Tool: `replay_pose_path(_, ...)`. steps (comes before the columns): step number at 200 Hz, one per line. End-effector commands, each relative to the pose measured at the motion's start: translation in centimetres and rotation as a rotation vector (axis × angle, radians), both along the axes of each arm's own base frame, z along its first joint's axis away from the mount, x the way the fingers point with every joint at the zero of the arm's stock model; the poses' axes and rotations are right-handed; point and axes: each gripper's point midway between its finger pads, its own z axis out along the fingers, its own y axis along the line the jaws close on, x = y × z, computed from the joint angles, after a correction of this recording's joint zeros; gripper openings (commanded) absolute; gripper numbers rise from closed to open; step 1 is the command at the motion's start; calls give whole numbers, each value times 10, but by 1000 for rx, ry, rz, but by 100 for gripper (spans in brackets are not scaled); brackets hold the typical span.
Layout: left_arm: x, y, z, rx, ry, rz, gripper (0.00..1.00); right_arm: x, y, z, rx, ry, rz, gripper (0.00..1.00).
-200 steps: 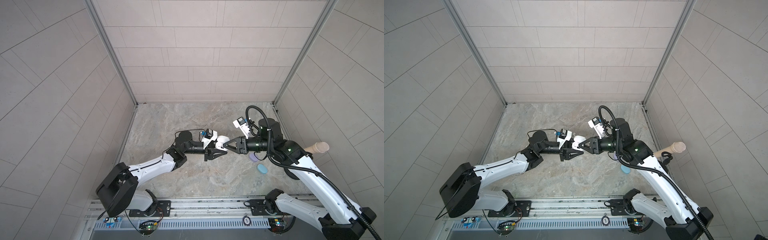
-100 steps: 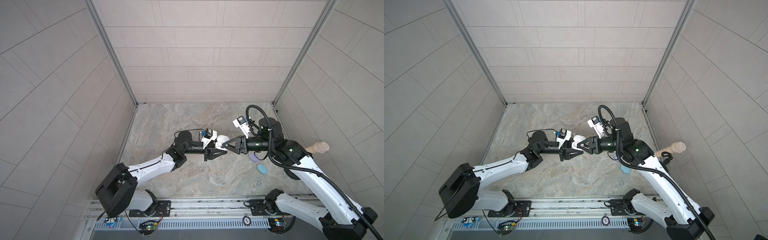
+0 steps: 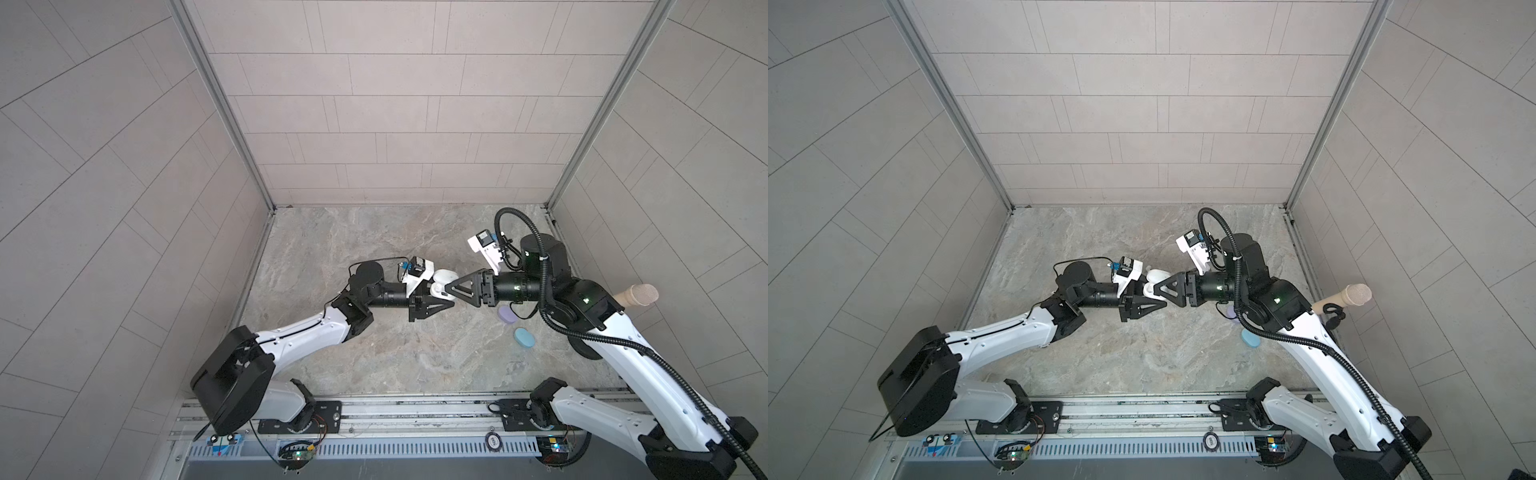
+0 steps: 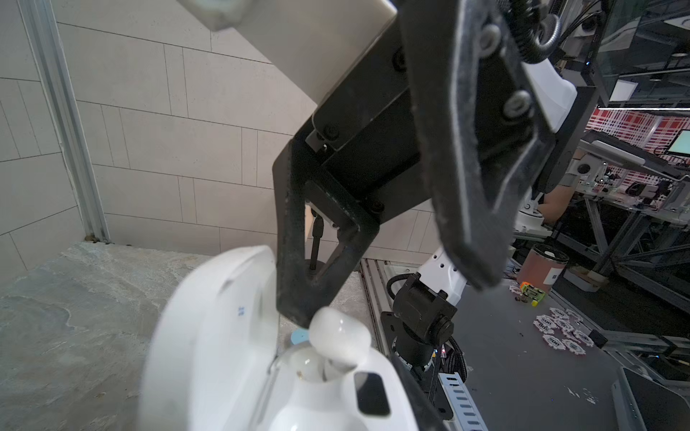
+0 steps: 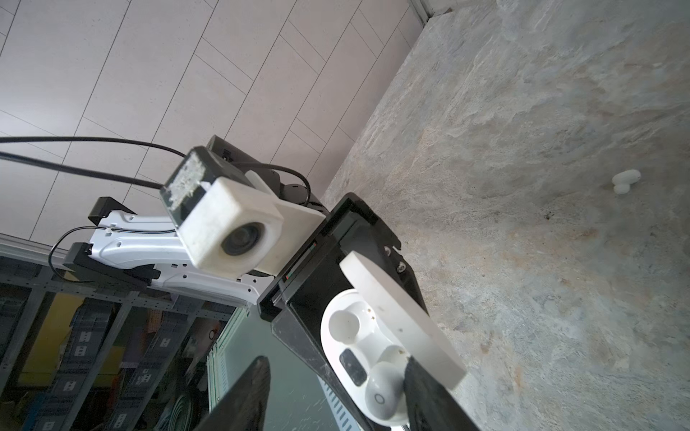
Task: Insert the wireless bluetooth earbuds into the charging case
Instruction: 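Open the right gripper to release the earbud in the case, then draw the right gripper back toward the second white earbud on the table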
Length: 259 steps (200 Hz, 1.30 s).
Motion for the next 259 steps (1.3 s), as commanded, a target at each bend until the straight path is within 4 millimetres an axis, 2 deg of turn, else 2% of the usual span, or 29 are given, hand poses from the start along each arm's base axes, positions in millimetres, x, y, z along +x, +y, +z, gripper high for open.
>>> replay_pose_path(1,-18,0,23,-58,-72,-69,11,3,-4,18,14,-80,-29,62)
replay_pose_path(57,-16,0,21,-56,-70,-54,11,-1,-5,16,-6,-87,-26,63)
replay_pose_path(86,-10,3,13,-37,-65,-11,10,-12,-7,14,-17,-77,-5,63)
replay_pose_path(119,4,15,9,-56,-43,62,10,-28,-17,1,-57,-59,-1,64)
replay_pose_path(153,12,33,9,-84,-39,147,10,-26,-30,-19,-100,-72,-75,65)
replay_pose_path(199,12,55,5,-83,-33,222,10,-2,-33,-60,-180,-7,-151,66)
replay_pose_path(233,9,68,2,-77,-36,266,10,31,-39,-102,-310,44,-235,66)
replay_pose_path(259,8,73,3,-81,-43,286,10,66,-42,-132,-427,86,-315,67)
